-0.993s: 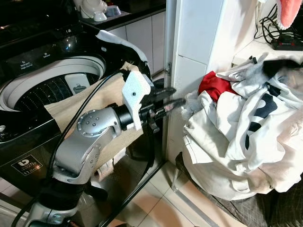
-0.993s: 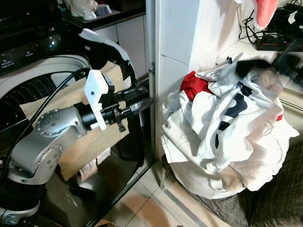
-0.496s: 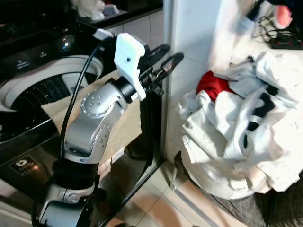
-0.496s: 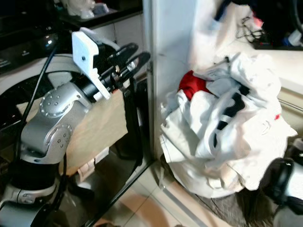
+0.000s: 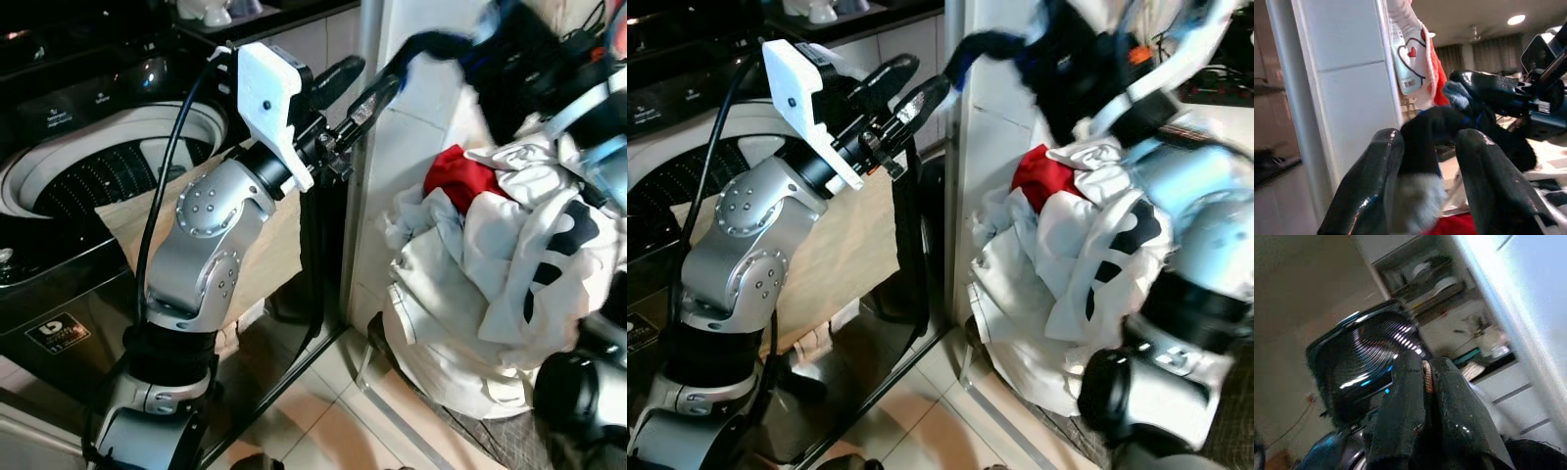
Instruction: Clothes washing
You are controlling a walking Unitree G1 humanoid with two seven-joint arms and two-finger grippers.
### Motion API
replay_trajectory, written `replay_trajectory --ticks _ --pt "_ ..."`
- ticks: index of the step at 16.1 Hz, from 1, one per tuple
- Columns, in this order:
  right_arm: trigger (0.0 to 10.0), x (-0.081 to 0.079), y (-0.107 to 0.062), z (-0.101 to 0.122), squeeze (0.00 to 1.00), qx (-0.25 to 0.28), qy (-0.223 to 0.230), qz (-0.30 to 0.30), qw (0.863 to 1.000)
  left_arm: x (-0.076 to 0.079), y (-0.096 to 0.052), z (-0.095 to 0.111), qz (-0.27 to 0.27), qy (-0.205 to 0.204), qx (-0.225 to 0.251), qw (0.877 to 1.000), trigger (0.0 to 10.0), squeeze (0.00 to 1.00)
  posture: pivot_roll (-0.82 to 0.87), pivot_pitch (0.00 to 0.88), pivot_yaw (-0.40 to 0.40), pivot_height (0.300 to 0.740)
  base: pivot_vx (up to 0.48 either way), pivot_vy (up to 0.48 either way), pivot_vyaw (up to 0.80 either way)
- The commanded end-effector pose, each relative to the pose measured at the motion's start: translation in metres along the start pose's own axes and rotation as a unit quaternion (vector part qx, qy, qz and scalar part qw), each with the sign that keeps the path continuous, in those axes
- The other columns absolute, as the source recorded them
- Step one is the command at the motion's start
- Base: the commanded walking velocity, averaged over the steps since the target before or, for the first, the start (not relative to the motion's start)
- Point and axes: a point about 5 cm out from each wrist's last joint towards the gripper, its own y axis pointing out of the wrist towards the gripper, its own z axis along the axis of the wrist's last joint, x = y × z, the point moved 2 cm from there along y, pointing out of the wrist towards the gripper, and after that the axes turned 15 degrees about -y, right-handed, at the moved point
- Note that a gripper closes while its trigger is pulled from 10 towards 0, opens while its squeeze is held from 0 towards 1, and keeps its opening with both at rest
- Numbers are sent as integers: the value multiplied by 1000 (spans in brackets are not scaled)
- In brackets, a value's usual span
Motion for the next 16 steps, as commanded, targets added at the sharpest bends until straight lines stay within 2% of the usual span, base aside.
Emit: replay_trajectory --ticks 1,2,3,4,5,7,9,12,13,14,15,16 --pt "0 -12 1 0 0 -1 -2 16 1000 5 3 8 -17 57 7 998 10000 1000 -43 0 32 740 0 0 0" --pt "0 -16 2 -2 0 -2 5 19 1000 8 3 2 -31 98 -13 995 10000 1000 -43 0 32 740 0 0 0" --pt "0 -17 3 -3 0 -2 8 21 1000 9 2 -1 -39 110 -24 993 10000 796 -43 0 32 740 0 0 0" --pt "0 -21 4 -6 0 -5 10 23 1000 10 1 -6 -47 111 -36 992 10000 271 -49 0 41 740 0 0 0" --pt "0 -26 4 -10 0 -11 11 30 999 10 1 -10 -50 110 -46 992 10000 0 -49 0 41 740 0 0 0" --pt "0 -34 4 -14 0 -19 10 44 999 7 1 -14 -39 120 -53 991 10000 0 -50 0 43 740 0 0 0" --pt "0 -40 1 -17 0 -30 8 58 998 -6 3 -14 1 144 -58 988 10000 0 -54 0 48 740 0 0 0" --pt "0 -42 -2 -19 0 -33 9 59 998 -15 3 -12 27 156 -59 986 10000 0 -54 0 48 740 0 0 0" --pt "0 -42 -4 -19 0 -34 9 58 998 -22 2 -11 52 164 -59 983 10000 0 -56 0 52 740 0 0 0" --pt "0 -42 -5 -19 0 -34 10 58 998 -23 2 -11 56 167 -58 983 6941 0 -56 0 52 740 0 0 0" --pt "0 -42 -6 -19 0 -36 8 56 998 -28 2 -11 67 172 -61 981 0 0 -56 0 52 740 0 0 0" --pt "0 -41 -7 -19 0 -37 8 54 998 -32 1 -11 78 175 -64 979 0 0 -56 0 52 740 0 0 0"
